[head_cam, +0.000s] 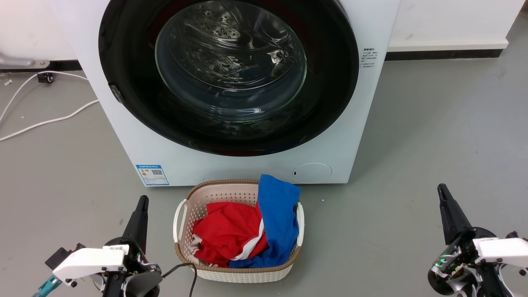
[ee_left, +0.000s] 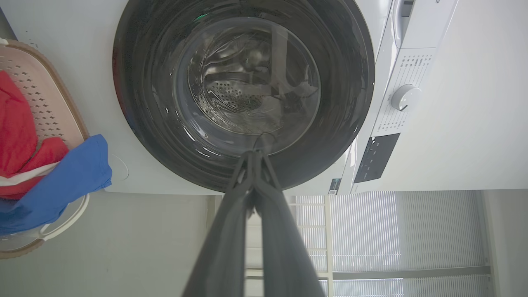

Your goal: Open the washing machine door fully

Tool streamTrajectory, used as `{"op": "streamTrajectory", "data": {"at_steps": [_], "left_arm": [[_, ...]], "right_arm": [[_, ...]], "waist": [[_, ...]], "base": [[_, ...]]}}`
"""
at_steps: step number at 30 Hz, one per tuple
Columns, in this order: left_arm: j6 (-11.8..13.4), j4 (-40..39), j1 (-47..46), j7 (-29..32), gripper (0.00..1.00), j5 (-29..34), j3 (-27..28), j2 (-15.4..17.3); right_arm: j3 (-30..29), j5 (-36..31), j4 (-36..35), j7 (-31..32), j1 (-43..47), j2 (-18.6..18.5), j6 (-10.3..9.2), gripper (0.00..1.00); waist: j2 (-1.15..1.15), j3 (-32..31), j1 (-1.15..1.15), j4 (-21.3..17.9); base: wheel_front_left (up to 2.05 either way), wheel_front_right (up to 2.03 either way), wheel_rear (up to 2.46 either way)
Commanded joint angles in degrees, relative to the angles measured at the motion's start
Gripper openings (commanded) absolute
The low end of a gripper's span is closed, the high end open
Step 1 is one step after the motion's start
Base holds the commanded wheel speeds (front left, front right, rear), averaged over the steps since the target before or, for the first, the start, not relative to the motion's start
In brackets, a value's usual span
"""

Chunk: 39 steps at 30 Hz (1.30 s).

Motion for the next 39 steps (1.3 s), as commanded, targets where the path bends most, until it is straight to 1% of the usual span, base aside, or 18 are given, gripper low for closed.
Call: {"op": "streamTrajectory", "data": {"at_steps": [1, 18, 19, 23, 29, 33, 39], "left_arm": [[-0.1, 0.0, -0.4, 0.1, 0.00, -0.1, 0.1, 0.0], [-0.1, 0.0, -0.4, 0.1, 0.00, -0.1, 0.1, 0.0], [-0.1, 0.0, -0.4, 0.1, 1.00, -0.1, 0.1, 0.0], [0.0, 1.5, 1.4, -0.1, 1.00, 0.1, -0.3, -0.2], [0.0, 0.0, 1.8, -1.9, 1.00, 1.3, -1.0, -0.2], [0.2, -0.3, 2.0, -3.1, 1.00, 4.6, -0.6, -0.2], [1.6, -2.2, 2.0, -4.7, 1.00, 11.9, -0.7, -0.1]], "right_arm": [[-0.1, -0.2, 0.1, 0.2, -0.7, 0.2, 0.00, 0.00], [-0.2, -0.3, 0.1, 0.3, -0.7, 0.3, 0.00, 0.00], [-0.2, -0.3, 0.1, 0.3, -0.7, 0.3, 0.00, 1.00], [0.0, -0.2, 1.5, -0.1, 1.4, 0.2, -0.09, 1.00], [-0.7, -2.9, 0.8, -1.9, 2.2, 0.2, -0.08, 1.00], [-1.5, -7.1, -0.1, -3.0, 2.4, 0.2, -0.07, 1.00], [-2.2, -14.6, -2.7, -4.5, 3.1, 0.3, -0.07, 1.00]], "waist": [[0.00, 0.0, 0.00, 0.0], [0.00, 0.0, 0.00, 0.0], [0.00, 0.0, 0.00, 0.0], [0.00, 0.0, 0.00, 0.0], [0.00, 0.0, 0.00, 0.0], [0.00, 0.0, 0.00, 0.0], [0.00, 0.1, 0.00, 0.0]], "base": [[0.00, 0.00, 0.00], [0.00, 0.00, 0.00], [0.00, 0.00, 0.00], [0.00, 0.00, 0.00], [0.00, 0.00, 0.00], [0.00, 0.00, 0.00], [0.00, 0.00, 0.00]]}}
